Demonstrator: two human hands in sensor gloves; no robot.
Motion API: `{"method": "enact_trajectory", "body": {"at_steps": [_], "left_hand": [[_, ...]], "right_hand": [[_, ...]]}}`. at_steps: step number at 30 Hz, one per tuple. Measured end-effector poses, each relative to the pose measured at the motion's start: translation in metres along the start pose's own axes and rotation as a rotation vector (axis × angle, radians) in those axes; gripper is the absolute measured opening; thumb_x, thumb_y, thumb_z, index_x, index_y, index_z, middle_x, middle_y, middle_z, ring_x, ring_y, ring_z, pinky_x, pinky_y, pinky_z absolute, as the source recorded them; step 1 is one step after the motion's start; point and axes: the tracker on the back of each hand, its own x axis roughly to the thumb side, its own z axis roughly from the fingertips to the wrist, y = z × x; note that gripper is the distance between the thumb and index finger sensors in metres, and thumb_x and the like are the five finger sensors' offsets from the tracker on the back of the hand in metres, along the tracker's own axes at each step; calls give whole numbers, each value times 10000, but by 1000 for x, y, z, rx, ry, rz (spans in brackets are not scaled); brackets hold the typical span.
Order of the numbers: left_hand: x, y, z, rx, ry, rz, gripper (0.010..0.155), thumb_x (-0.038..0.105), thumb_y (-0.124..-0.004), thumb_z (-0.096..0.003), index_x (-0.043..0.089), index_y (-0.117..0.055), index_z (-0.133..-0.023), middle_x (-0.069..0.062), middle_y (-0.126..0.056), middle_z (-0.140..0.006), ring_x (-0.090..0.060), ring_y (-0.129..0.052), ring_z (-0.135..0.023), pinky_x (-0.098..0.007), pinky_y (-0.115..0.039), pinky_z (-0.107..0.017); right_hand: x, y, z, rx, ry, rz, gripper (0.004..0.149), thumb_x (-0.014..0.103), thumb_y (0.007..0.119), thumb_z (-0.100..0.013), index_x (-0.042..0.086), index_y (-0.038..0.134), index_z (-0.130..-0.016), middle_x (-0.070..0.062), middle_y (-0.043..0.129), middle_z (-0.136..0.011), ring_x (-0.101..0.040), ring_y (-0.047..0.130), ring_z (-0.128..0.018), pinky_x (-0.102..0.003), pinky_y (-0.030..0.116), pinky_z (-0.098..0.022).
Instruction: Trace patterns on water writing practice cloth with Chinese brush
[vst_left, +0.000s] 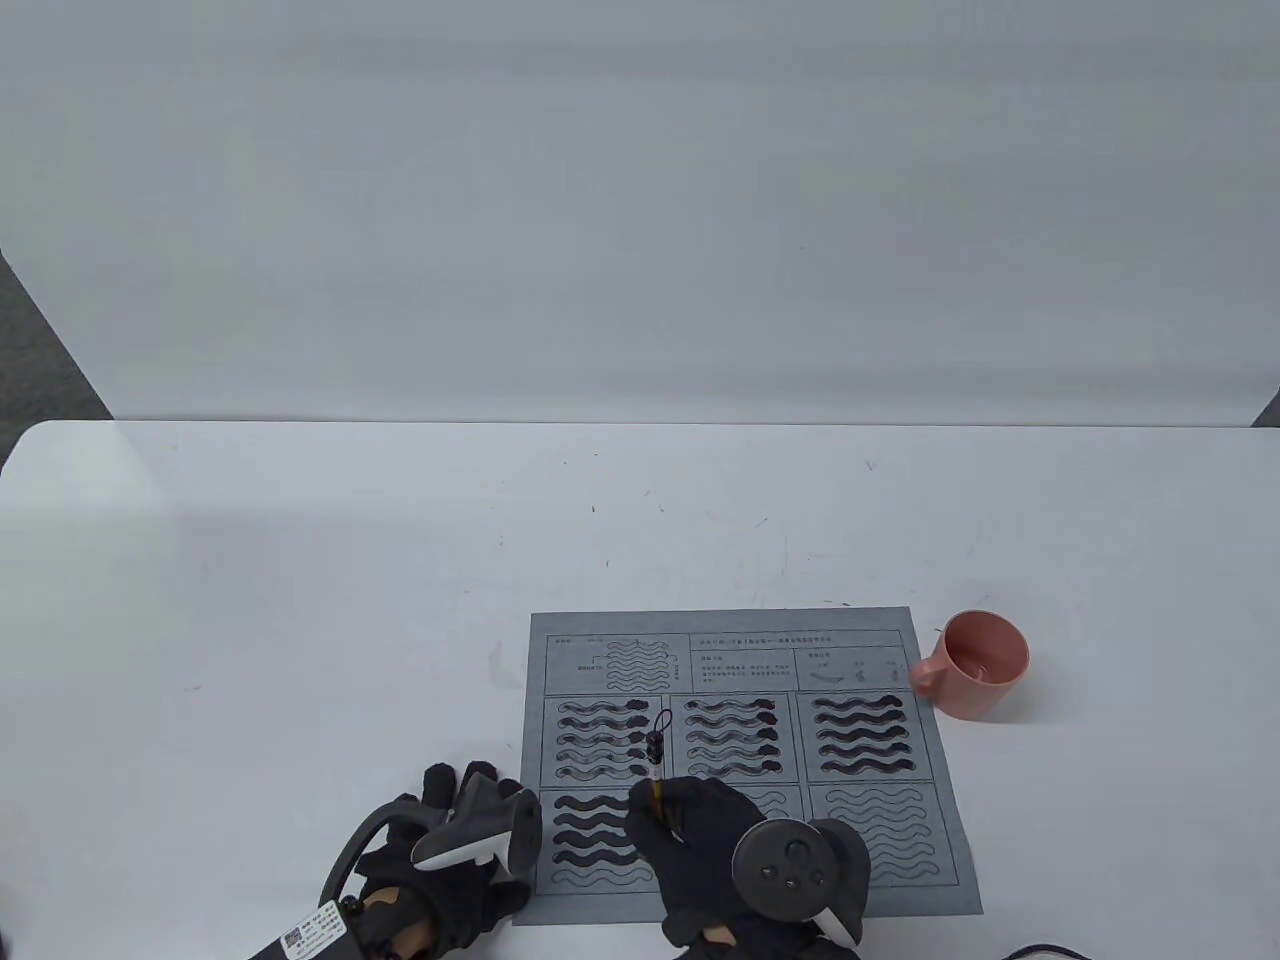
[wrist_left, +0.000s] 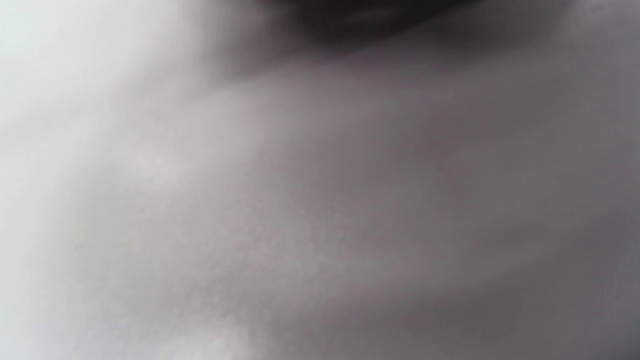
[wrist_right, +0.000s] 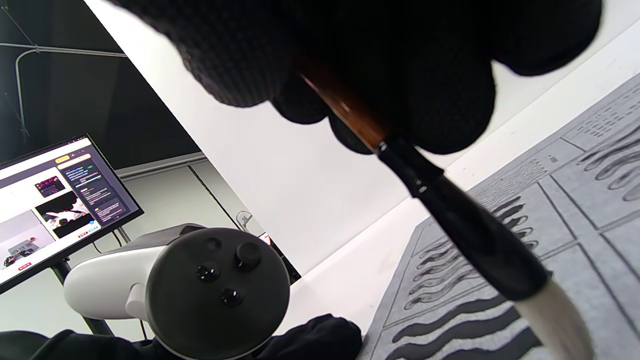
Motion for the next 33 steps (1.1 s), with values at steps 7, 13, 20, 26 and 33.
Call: {"method": "enact_trajectory", "body": {"at_steps": [7,13,20,26,33], "left_hand": [[0,0,0,0,0,0,931,631,-378,-298,306,280,-870,-68,293,-994,-478,133,-1021,-687,-177,-779],[0,0,0,0,0,0,930,631,-378,-297,307,279,-870,-66,292,-994,-476,133,-1022,-687,-177,-780],[0,0,0,0,0,0,930,631,-379,-298,306,279,-870,-67,292,-994,-478,132,-1020,-688,-177,-779],[0,0,0,0,0,0,929,631,-378,-299,306,280,-869,-66,292,-994,-477,133,-1021,-687,-176,-779],[0,0,0,0,0,0,929,631,-378,-298,307,279,-869,-65,293,-993,-478,133,-1021,-687,-177,-779]], "right_hand": [[0,1,0,3,-5,1,345,295,807,-483,93,855,-759,-176,975,-709,-408,951,-566,-612,736,-441],[5,-1,2,-25,-50,-30,348,299,803,-485,98,851,-766,-171,974,-721,-403,957,-567,-600,752,-430],[15,2,5,-23,-160,-89,351,280,814,-475,112,842,-782,-160,972,-750,-394,978,-576,-563,803,-385],[16,9,5,38,-177,-184,355,249,853,-459,119,850,-790,-151,987,-773,-382,1016,-603,-548,835,-378],[17,15,5,88,-189,-160,355,251,863,-457,127,854,-790,-141,995,-777,-367,1033,-606,-544,842,-389]]}}
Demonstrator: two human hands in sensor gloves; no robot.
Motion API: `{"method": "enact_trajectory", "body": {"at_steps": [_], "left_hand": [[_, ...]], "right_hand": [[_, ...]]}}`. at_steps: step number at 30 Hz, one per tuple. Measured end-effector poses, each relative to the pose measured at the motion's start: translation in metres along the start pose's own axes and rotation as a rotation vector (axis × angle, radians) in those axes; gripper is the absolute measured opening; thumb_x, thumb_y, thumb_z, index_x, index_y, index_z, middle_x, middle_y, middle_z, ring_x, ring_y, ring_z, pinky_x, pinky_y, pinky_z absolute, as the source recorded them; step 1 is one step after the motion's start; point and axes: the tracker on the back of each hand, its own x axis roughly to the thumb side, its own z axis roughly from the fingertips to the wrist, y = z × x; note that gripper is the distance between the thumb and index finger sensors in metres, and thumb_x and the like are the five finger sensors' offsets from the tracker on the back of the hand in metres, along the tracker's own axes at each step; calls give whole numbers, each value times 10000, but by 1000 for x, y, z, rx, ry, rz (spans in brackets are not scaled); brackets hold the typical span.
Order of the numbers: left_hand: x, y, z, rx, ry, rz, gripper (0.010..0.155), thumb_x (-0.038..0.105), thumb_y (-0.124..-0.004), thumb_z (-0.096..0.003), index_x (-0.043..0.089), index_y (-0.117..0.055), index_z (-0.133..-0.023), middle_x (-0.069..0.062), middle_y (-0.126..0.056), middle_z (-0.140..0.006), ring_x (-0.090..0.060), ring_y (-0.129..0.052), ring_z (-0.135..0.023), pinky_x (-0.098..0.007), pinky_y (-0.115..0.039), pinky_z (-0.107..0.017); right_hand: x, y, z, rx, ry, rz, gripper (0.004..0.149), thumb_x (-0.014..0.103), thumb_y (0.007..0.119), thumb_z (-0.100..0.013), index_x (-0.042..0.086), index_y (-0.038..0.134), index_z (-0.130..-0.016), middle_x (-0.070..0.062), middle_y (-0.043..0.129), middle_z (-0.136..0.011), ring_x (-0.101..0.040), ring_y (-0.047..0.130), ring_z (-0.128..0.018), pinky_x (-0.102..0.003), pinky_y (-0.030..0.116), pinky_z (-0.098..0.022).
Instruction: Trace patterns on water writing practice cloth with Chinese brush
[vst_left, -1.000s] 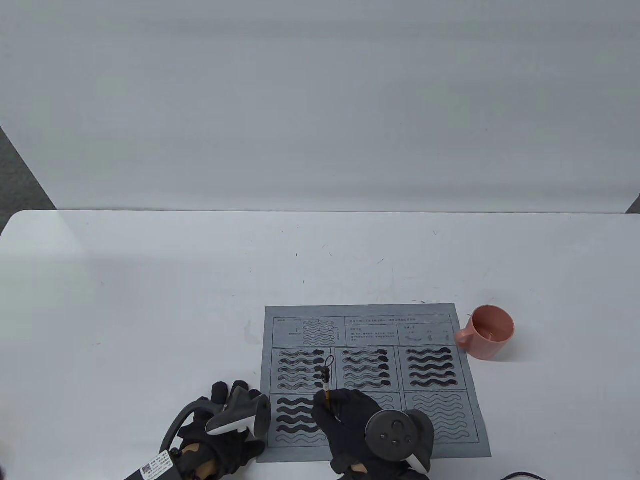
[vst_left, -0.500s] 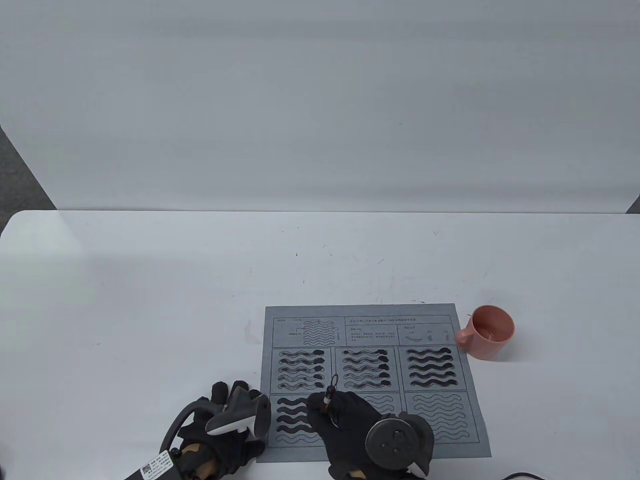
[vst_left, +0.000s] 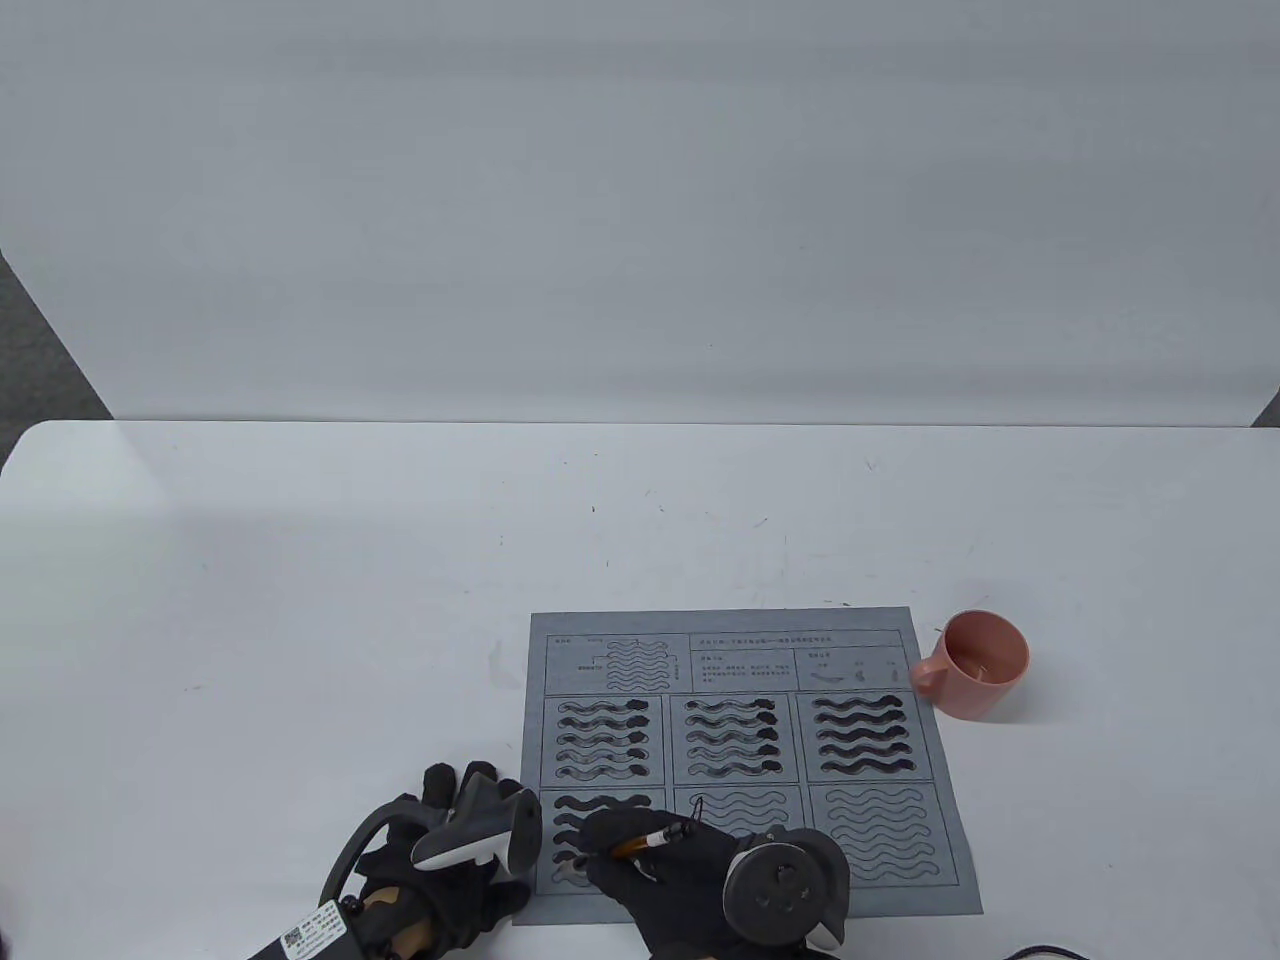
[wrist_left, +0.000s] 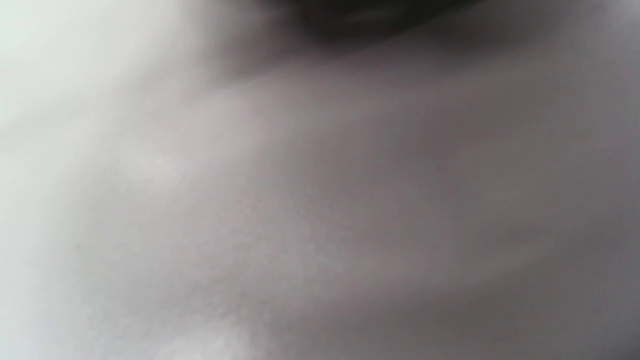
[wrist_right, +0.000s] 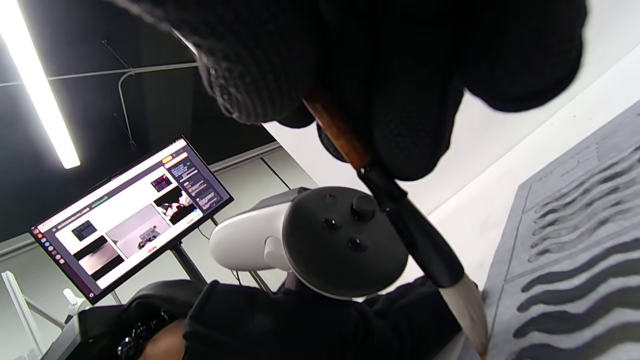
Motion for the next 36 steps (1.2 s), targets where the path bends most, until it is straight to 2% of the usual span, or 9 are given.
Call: {"method": "enact_trajectory", "body": {"at_steps": [20,36], "left_hand": [[0,0,0,-1,1,-2,929,632,-377,-297,308,281,-867,-65,294,-993,-476,134,-1021,-687,-176,-779],[0,0,0,-1,1,-2,929,631,-377,-298,306,280,-868,-68,294,-993,-478,133,-1020,-687,-176,-779]], "right_hand": [[-6,9,-3,49,47,6,360,262,841,-477,121,836,-808,-146,981,-792,-359,1020,-628,-537,831,-408],[-7,8,-3,34,73,28,360,268,817,-485,114,830,-810,-157,971,-790,-379,1002,-624,-566,798,-420]]}}
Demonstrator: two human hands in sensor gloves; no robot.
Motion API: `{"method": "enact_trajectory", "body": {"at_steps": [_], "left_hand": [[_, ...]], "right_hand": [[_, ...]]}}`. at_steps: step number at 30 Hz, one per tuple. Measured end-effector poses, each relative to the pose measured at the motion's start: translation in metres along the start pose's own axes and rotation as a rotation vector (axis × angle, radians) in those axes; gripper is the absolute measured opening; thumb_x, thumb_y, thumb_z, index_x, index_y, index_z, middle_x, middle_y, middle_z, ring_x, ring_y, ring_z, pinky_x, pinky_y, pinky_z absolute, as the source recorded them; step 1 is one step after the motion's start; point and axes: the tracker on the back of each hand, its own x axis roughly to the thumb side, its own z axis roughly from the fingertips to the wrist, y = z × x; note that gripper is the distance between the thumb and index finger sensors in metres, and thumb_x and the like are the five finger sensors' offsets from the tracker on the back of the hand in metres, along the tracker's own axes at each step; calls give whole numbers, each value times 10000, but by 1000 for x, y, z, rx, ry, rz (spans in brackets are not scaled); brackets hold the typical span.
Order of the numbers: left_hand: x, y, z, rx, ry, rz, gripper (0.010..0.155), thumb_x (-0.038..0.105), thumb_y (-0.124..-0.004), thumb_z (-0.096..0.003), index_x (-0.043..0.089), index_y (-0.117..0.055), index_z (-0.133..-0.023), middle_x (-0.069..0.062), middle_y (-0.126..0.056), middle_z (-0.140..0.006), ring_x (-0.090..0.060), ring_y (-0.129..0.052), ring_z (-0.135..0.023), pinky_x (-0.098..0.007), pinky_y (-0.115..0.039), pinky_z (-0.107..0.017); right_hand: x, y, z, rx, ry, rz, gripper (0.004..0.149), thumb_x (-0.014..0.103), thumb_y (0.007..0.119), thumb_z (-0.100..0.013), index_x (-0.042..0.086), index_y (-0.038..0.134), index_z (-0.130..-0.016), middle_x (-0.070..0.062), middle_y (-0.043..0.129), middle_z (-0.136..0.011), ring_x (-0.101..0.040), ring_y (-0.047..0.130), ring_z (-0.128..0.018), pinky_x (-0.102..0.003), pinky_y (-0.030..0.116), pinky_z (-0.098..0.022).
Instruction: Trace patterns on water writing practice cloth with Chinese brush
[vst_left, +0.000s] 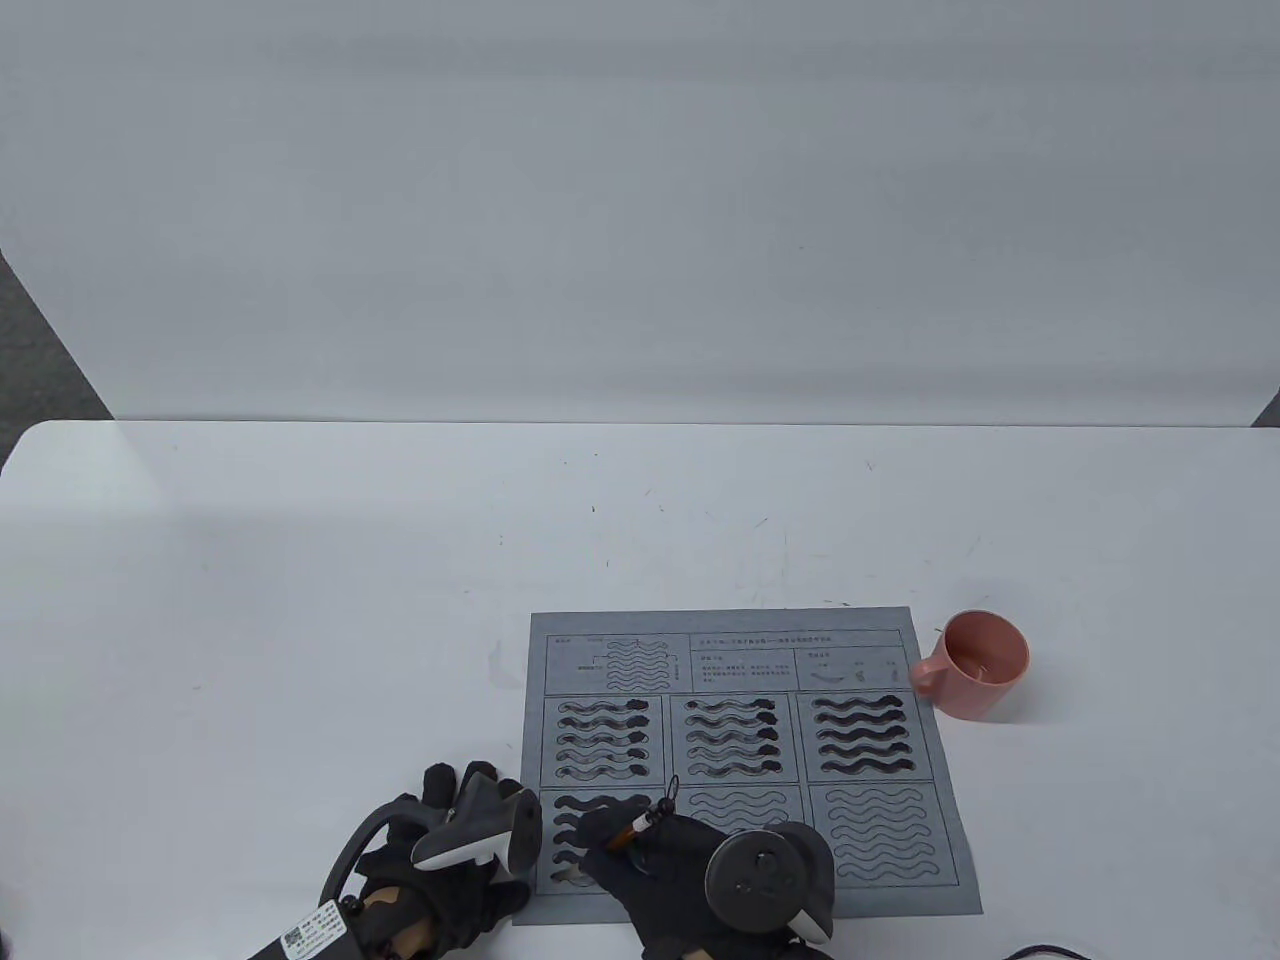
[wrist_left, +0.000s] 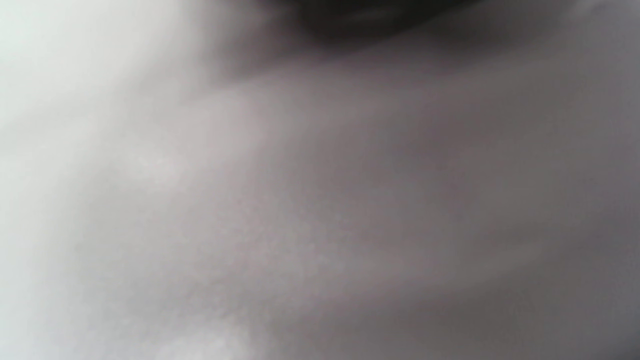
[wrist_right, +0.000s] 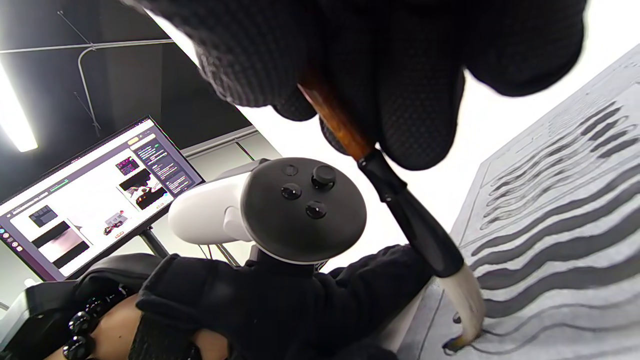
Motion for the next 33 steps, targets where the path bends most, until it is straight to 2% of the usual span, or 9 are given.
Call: {"method": "enact_trajectory", "body": {"at_steps": [33], "left_hand": [[0,0,0,0,1,0,929,630,-377,-297,306,279,-869,-67,292,-993,-476,133,-1021,-687,-177,-779]], "right_hand": [[-1,-2,1,-16,14,10,364,306,792,-494,104,842,-793,-162,981,-754,-379,999,-590,-572,787,-419]]}}
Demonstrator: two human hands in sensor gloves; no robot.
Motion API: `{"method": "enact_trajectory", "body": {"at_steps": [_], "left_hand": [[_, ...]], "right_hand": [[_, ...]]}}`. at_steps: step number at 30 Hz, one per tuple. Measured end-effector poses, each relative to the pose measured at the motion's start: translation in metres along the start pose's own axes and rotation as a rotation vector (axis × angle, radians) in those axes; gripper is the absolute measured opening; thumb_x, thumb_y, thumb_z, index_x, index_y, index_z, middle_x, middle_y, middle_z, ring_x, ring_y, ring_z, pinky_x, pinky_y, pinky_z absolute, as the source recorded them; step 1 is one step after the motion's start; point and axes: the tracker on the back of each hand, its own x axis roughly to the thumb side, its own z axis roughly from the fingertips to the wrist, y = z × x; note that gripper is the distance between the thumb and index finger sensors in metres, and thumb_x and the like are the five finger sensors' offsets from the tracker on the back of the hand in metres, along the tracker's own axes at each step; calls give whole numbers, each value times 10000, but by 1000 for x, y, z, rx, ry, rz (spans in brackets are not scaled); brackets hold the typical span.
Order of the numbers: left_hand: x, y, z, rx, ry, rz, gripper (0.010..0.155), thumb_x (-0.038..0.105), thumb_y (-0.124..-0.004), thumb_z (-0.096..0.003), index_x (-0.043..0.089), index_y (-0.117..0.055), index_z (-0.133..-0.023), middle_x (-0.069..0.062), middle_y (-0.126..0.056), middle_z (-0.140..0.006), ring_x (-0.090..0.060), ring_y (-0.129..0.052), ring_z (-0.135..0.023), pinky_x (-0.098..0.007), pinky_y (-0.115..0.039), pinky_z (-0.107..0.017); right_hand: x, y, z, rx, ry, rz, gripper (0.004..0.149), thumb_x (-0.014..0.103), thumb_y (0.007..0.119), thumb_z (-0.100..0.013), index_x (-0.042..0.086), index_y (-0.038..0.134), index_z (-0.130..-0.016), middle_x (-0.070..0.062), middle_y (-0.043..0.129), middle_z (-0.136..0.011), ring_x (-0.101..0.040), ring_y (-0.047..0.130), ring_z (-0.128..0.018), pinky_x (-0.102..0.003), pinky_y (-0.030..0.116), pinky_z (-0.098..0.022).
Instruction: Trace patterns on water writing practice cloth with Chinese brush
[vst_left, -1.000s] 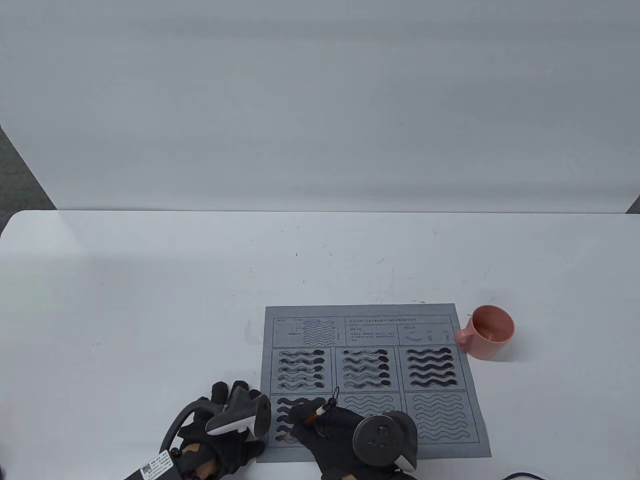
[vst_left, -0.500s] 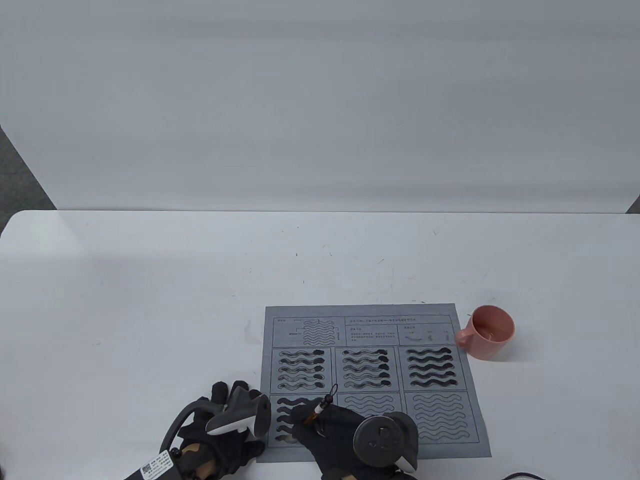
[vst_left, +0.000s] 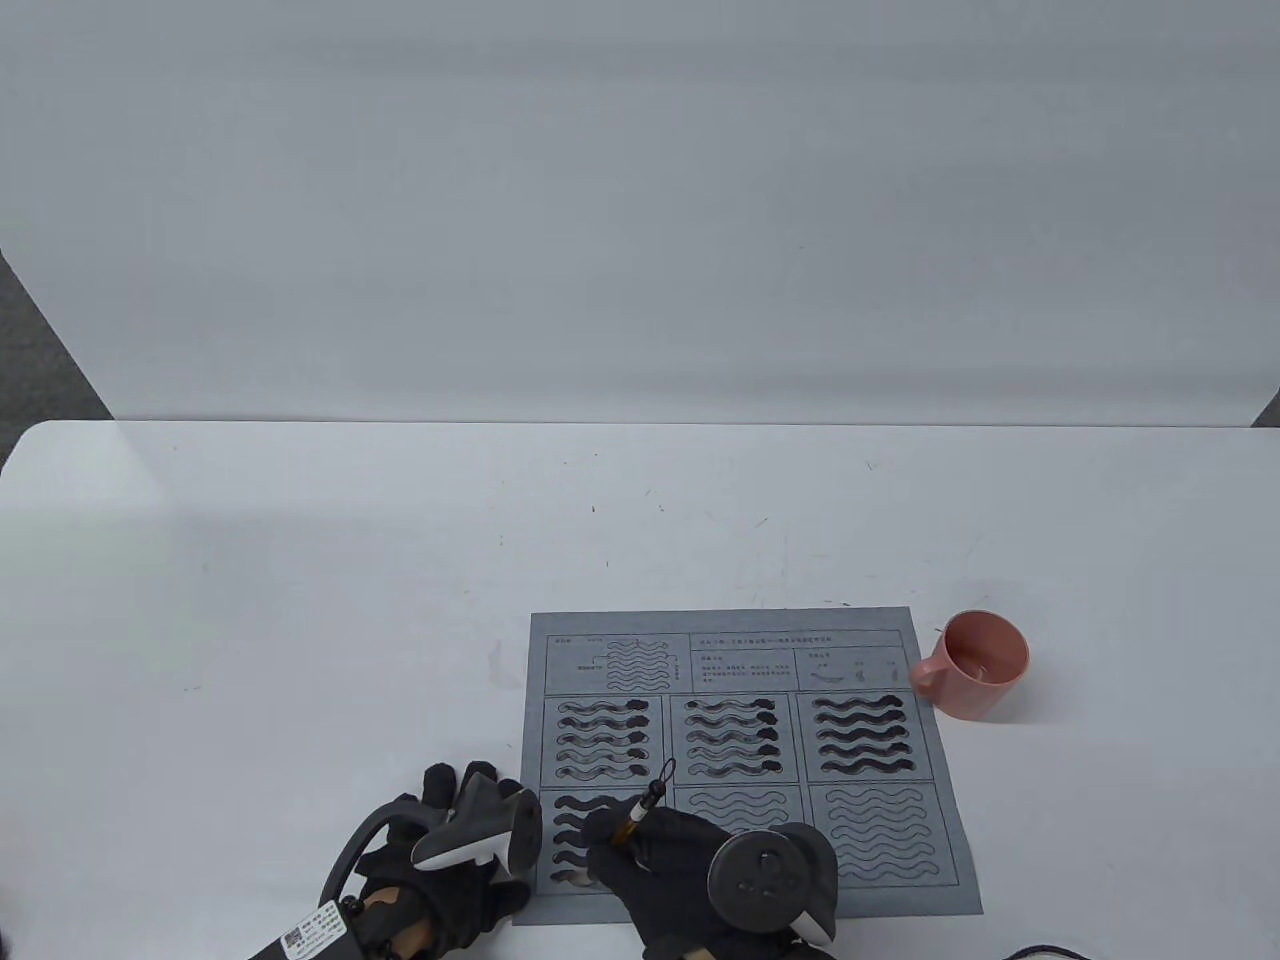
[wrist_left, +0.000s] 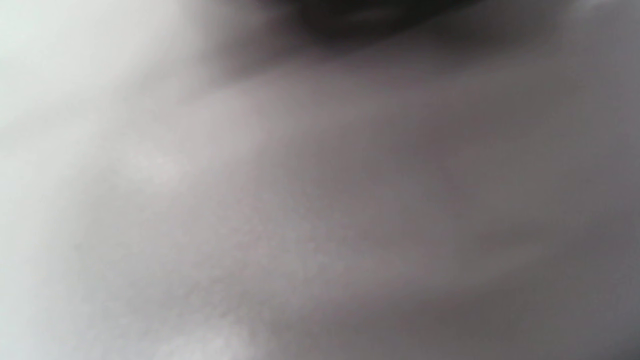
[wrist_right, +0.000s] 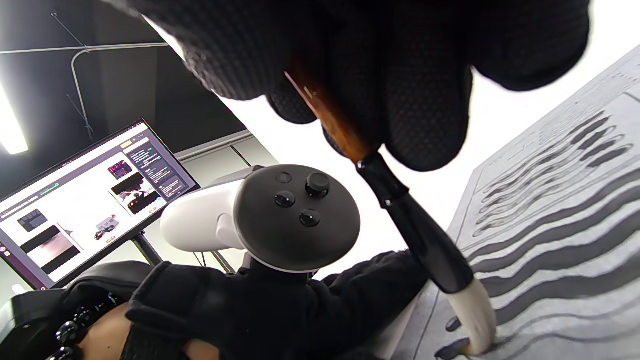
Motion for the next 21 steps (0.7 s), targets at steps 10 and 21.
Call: {"method": "enact_trajectory", "body": {"at_steps": [10,21], "left_hand": [[0,0,0,0,0,0,930,630,-377,-296,305,280,-869,-68,292,-993,-479,131,-1021,-688,-179,-779],[0,0,0,0,0,0,929,630,-376,-296,305,281,-868,-67,292,-993,-477,132,-1021,-687,-177,-779]], "right_hand": [[-1,-1,0,-7,14,5,363,305,787,-495,104,840,-793,-164,981,-751,-381,998,-587,-574,785,-419],[-2,-2,0,-10,22,5,363,302,781,-495,99,838,-791,-167,980,-745,-383,995,-581,-577,782,-420]]}}
